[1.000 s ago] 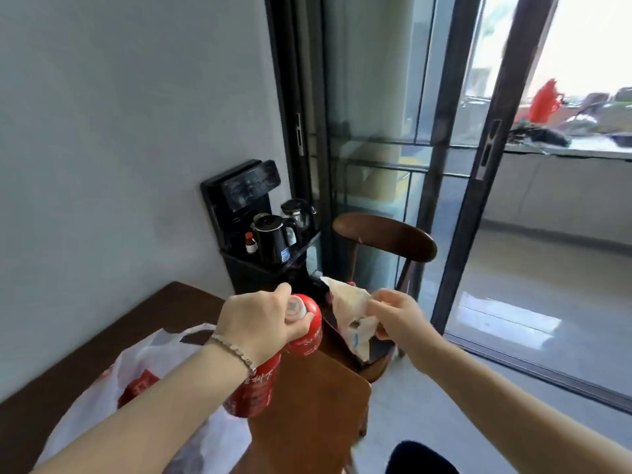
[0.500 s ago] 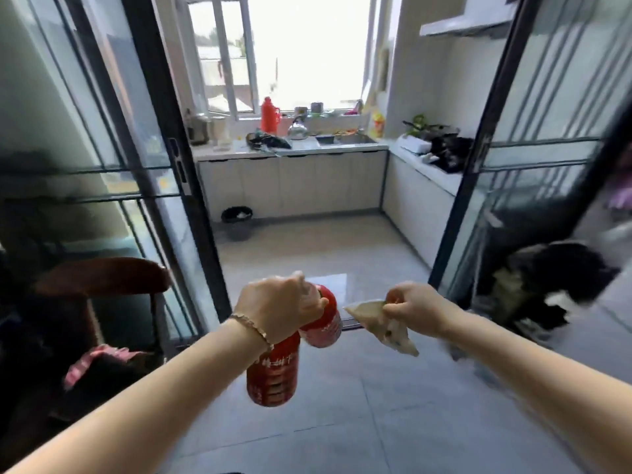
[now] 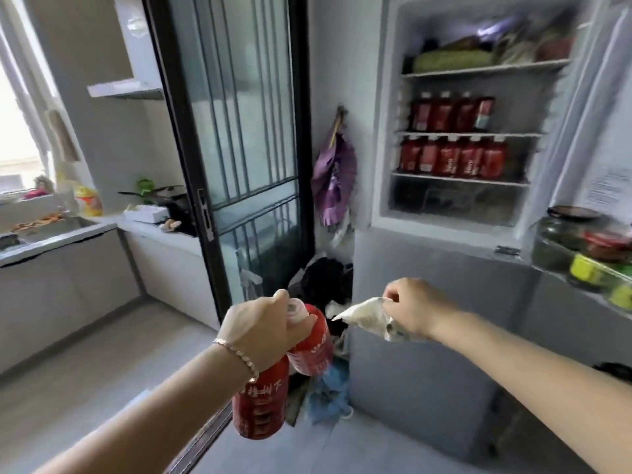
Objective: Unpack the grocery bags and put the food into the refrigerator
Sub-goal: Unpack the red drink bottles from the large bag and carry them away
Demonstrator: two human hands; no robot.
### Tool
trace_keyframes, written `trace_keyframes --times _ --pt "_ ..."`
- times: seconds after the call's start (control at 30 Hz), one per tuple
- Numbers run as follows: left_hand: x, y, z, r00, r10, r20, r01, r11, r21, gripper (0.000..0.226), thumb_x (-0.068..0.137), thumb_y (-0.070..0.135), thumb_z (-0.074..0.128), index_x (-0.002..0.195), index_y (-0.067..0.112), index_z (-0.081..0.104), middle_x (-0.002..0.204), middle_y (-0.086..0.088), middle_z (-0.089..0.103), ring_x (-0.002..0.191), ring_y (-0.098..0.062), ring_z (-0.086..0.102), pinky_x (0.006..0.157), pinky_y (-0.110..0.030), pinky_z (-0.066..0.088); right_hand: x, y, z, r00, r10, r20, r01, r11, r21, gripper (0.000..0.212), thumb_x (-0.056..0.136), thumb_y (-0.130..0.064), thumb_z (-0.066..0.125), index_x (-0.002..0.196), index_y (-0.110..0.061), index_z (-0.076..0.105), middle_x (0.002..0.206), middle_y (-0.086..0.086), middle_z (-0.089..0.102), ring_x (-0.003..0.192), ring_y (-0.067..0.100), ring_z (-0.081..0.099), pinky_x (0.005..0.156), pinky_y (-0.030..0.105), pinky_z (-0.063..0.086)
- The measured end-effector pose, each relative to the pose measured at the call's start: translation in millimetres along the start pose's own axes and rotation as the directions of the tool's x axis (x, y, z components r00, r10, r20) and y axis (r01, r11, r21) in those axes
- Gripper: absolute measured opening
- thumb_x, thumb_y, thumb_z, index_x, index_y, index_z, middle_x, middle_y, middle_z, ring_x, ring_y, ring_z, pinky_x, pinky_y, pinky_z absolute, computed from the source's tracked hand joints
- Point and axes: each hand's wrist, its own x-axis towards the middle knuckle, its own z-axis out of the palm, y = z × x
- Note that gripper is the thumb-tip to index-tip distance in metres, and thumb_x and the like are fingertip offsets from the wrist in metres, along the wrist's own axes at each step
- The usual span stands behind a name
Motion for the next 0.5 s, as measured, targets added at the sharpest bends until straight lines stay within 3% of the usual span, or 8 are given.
trace_keyframes --times 0.13,0.23,0.37,0.43,0.5 --pt "115 22 5 0.98 0.199 -0.012 -0.199 0.979 -0.044 0.044 0.086 0.065 0.037 0.08 0.022 0.036 0.071 0.004 0.053 0.078 -0.023 0.063 0.064 -0.028 0.038 56 39 -50 0.971 0.184 -0.152 -0.186 0.982 -0.002 0.021 0.088 -0.022 0.048 0.086 -0.012 0.066 0.088 0.003 0.068 0.081 0.023 0.061 0.055 0.025 0.036" --pt "191 49 9 0.953 0.299 -0.055 -0.302 0.95 -0.075 0.044 0.085 0.067 0.037 0.083 0.023 0.038 0.081 0.003 0.061 0.08 -0.022 0.062 0.065 -0.026 0.037 93 72 -80 0.914 0.307 -0.264 -0.29 0.952 0.102 0.022 0.084 -0.017 0.048 0.08 -0.002 0.065 0.084 0.012 0.068 0.07 0.021 0.054 0.056 0.028 0.035" --pt "283 94 21 0.93 0.355 -0.096 -0.364 0.925 -0.11 0.044 0.085 0.067 0.037 0.083 0.024 0.041 0.076 0.008 0.053 0.069 -0.018 0.053 0.066 -0.027 0.039 144 113 -117 0.858 0.37 -0.357 -0.318 0.927 0.196 0.024 0.083 -0.012 0.05 0.072 0.005 0.062 0.072 0.013 0.066 0.064 0.02 0.052 0.06 0.031 0.038" --pt "327 120 29 0.918 0.373 -0.136 -0.389 0.913 -0.12 0.046 0.084 0.068 0.037 0.084 0.022 0.045 0.08 0.007 0.058 0.075 -0.02 0.059 0.07 -0.029 0.045 174 134 -136 0.839 0.367 -0.403 -0.307 0.929 0.208 0.027 0.083 -0.011 0.05 0.058 -0.001 0.054 0.058 0.006 0.054 0.058 0.018 0.047 0.056 0.03 0.035" --pt "366 146 35 0.905 0.391 -0.166 -0.413 0.903 -0.121 0.048 0.085 0.067 0.037 0.089 0.021 0.049 0.086 0.005 0.062 0.08 -0.021 0.061 0.072 -0.029 0.045 206 157 -153 0.816 0.361 -0.452 -0.284 0.931 0.231 0.028 0.084 -0.011 0.051 0.062 0.003 0.058 0.06 0.007 0.053 0.058 0.017 0.045 0.054 0.029 0.033"
